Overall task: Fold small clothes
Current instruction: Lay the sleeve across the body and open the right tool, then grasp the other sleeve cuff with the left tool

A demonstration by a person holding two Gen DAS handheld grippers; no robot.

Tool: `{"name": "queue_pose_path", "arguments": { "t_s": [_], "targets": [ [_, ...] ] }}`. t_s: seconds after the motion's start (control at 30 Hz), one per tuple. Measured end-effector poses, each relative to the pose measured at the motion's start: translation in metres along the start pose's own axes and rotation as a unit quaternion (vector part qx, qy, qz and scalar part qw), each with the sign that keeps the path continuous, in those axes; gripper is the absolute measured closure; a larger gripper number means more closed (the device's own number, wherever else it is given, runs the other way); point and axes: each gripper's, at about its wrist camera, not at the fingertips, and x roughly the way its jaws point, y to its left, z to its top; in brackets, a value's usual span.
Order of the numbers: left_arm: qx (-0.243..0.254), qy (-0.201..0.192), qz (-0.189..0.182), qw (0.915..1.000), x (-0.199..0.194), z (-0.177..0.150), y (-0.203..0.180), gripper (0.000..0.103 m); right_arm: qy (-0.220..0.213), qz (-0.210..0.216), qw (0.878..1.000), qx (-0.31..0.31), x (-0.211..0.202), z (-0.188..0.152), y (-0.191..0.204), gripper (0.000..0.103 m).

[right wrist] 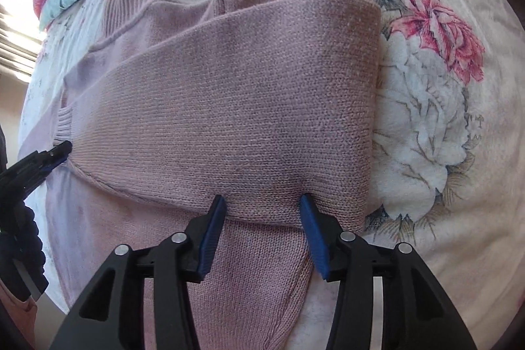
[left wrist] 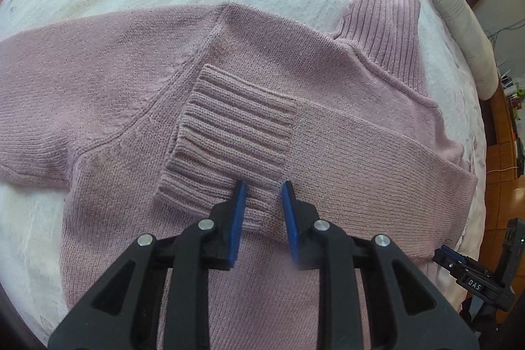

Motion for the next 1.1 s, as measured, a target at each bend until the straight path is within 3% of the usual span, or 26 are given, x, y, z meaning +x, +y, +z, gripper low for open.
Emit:
{"name": "queue_pose_path", "arguments": {
  "t_s": [0.07, 0.13, 0.2, 0.4, 0.57, 0.67, 0.77, 0.93, 1.1],
  "targets": [
    [-0.002, -0.011, -0.014, 0.9998, -0.019, -0.001, 0.008, 0.079, -0.022, 0.014, 1.000, 0.006, -0.021, 0.000, 0.009, 0.054],
    [-0.004, -0.027, -0.024, 0.9993, -0.044, -0.006, 0.025, 0.068, -0.038, 0.038, 0.999, 0.011, -0.039, -0.005, 0.022, 0.050],
    [-0.013, -0.039, -0.020, 0.9989, -0.068, -0.015, 0.056, 0.065, -0.044, 0.047, 0.998, 0.009, -0.050, -0.013, 0.042, 0.048],
    [-0.093, -0.056, 0.062, 0.9921, -0.120, -0.029, 0.203, 0.064, -0.031, 0.060, 0.997, -0.033, -0.044, -0.040, 0.119, 0.042],
    [-0.214, -0.091, 0.099, 0.9675, -0.166, -0.029, 0.340, 0.064, 0.000, 0.073, 0.995, -0.063, -0.019, -0.067, 0.179, 0.042],
    [-0.275, -0.118, 0.073, 0.9514, -0.180, -0.027, 0.400, 0.067, 0.015, 0.070, 0.994, -0.079, -0.005, -0.080, 0.207, 0.042],
    [-0.314, -0.140, 0.032, 0.9385, -0.185, -0.019, 0.439, 0.067, 0.025, 0.054, 0.994, -0.090, 0.006, -0.086, 0.227, 0.042],
    [-0.385, -0.163, -0.038, 0.9076, -0.174, -0.009, 0.489, 0.071, 0.032, 0.037, 0.996, -0.075, 0.019, -0.084, 0.237, 0.042],
    [-0.407, -0.177, -0.069, 0.8934, -0.164, 0.006, 0.515, 0.078, 0.038, 0.013, 0.997, -0.064, 0.025, -0.082, 0.238, 0.042]
  ]
}}
